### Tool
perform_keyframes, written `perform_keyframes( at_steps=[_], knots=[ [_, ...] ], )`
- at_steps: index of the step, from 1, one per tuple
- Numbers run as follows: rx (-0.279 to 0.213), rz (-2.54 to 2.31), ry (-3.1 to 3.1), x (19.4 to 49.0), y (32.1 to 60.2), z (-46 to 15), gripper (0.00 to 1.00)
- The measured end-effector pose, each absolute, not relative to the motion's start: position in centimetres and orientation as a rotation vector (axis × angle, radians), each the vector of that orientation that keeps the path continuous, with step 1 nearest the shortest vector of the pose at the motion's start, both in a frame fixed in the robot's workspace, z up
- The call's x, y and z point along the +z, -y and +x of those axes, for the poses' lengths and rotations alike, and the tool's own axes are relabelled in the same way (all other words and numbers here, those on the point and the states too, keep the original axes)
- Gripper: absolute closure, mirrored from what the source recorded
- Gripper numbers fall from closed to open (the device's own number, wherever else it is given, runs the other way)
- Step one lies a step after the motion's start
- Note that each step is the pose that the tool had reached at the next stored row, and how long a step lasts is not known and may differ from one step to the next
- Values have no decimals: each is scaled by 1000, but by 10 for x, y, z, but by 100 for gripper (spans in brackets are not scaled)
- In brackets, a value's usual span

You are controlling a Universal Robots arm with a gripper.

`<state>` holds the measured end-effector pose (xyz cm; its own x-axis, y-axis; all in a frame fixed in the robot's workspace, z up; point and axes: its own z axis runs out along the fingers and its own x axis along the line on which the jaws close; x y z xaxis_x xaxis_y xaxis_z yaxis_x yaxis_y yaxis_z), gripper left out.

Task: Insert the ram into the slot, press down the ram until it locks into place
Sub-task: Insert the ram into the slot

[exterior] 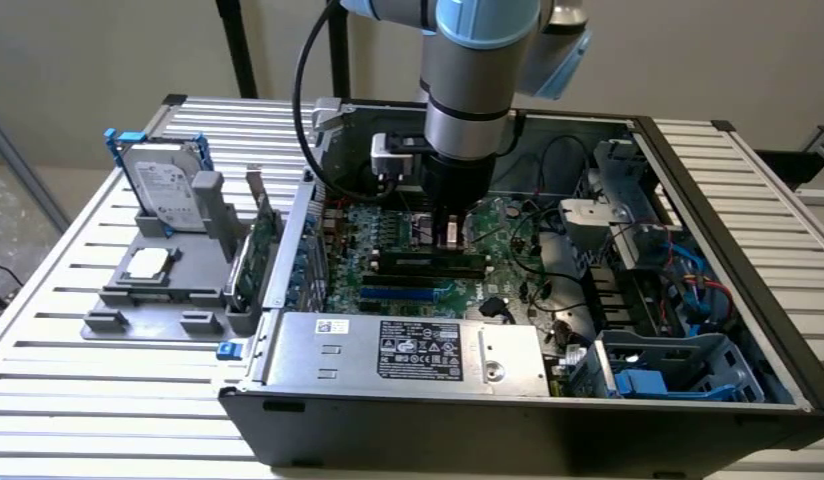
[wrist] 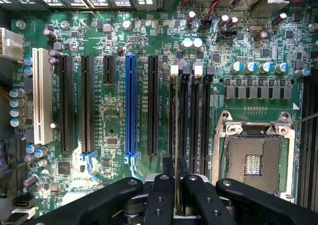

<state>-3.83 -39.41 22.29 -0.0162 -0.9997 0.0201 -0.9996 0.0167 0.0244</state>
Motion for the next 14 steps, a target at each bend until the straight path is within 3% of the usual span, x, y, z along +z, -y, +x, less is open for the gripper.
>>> perform_keyframes(
  at_steps=[14],
  knots=[
    [8, 2175, 2212, 222, 393, -38, 85]
  ],
)
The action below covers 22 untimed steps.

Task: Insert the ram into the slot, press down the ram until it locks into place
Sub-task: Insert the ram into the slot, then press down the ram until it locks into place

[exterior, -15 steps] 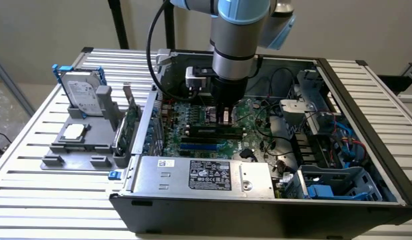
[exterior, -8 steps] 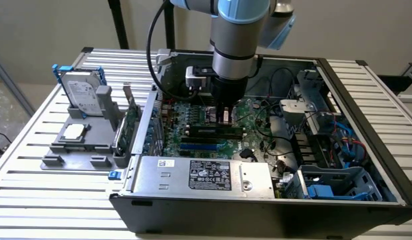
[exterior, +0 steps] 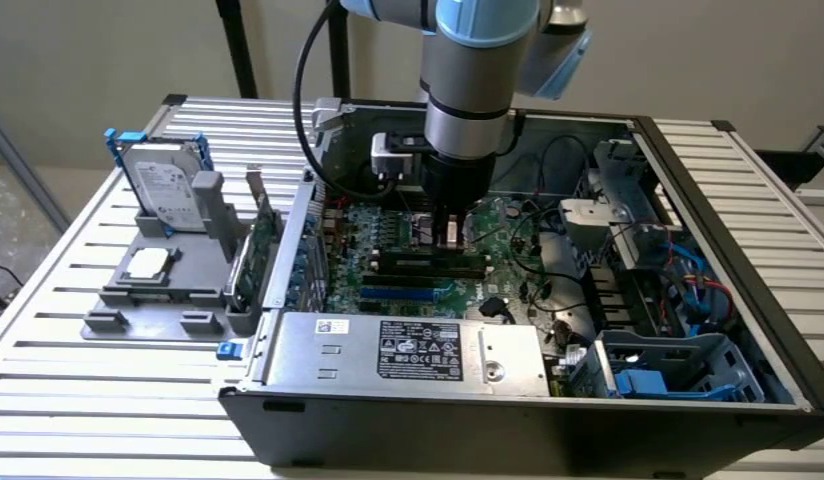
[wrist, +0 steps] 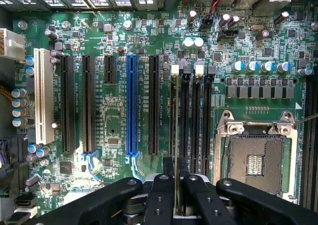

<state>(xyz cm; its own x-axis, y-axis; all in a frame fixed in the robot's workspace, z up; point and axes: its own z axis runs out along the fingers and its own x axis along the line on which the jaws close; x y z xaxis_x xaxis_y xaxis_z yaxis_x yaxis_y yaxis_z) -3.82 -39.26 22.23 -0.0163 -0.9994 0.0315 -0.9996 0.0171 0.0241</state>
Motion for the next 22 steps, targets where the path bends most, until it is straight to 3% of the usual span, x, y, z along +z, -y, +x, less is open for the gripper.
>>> perform_keyframes(
  at_steps=[1, 2, 11, 13, 15, 22],
  knots=[
    [8, 2175, 2212, 222, 393, -38, 85],
    [8, 2175, 2212, 222, 393, -38, 78],
    [4, 2173, 2210, 249, 393, -38, 78],
    [4, 2173, 2210, 252, 393, -38, 81],
    [4, 2174, 2210, 252, 393, -38, 89],
    [4, 2173, 2210, 252, 393, -38, 89]
  ],
)
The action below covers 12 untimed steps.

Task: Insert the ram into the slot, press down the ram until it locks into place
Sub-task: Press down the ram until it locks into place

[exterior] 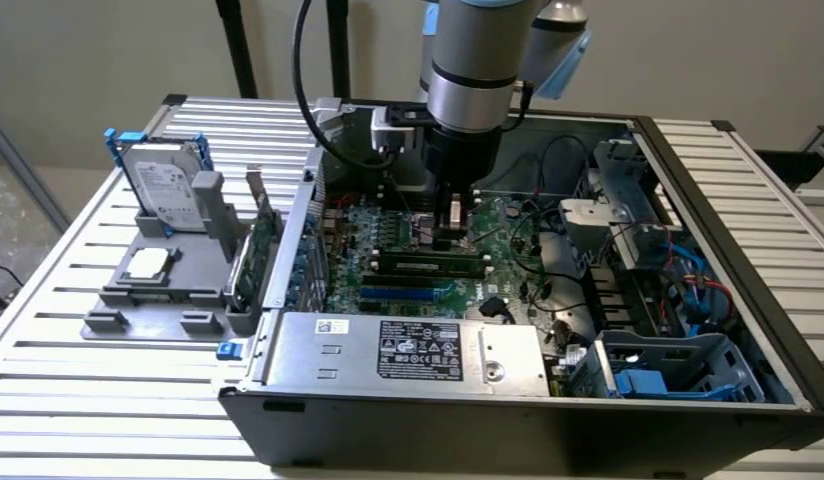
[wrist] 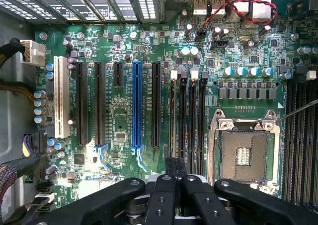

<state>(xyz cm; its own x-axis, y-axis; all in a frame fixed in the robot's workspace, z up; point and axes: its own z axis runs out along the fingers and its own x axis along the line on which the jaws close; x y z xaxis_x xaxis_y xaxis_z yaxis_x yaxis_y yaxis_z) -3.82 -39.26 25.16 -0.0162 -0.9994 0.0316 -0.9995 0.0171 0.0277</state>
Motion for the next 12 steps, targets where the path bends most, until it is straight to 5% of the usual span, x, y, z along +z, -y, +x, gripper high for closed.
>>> perform_keyframes(
  at_steps=[12],
  knots=[
    [4, 2173, 2210, 248, 393, -39, 89]
  ],
)
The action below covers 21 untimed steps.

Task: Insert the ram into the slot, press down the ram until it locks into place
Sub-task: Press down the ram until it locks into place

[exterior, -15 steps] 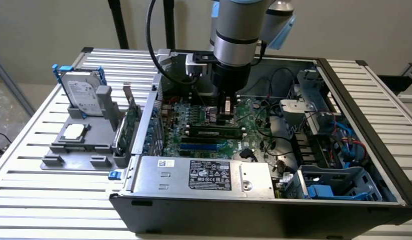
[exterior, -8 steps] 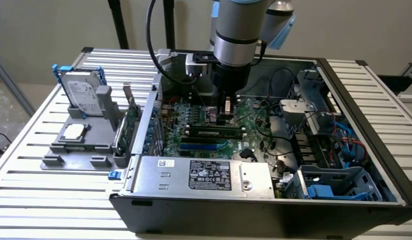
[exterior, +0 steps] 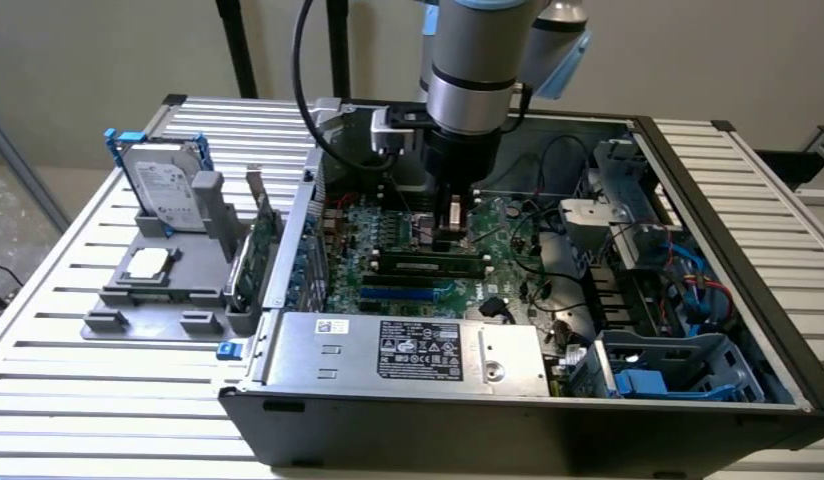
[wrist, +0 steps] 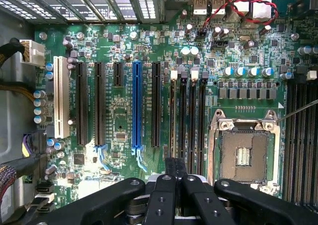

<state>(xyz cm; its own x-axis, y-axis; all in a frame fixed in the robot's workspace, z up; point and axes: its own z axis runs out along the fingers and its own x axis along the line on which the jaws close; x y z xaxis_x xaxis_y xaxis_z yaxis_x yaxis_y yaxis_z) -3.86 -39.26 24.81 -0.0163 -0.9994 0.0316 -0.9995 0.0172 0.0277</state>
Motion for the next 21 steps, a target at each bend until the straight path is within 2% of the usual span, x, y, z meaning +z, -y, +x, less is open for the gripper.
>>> perform_keyframes(
  at_steps=[16, 21],
  knots=[
    [3, 2172, 2208, 224, 390, -42, 89],
    [-3, 2170, 2207, 240, 390, -42, 89]
  ],
)
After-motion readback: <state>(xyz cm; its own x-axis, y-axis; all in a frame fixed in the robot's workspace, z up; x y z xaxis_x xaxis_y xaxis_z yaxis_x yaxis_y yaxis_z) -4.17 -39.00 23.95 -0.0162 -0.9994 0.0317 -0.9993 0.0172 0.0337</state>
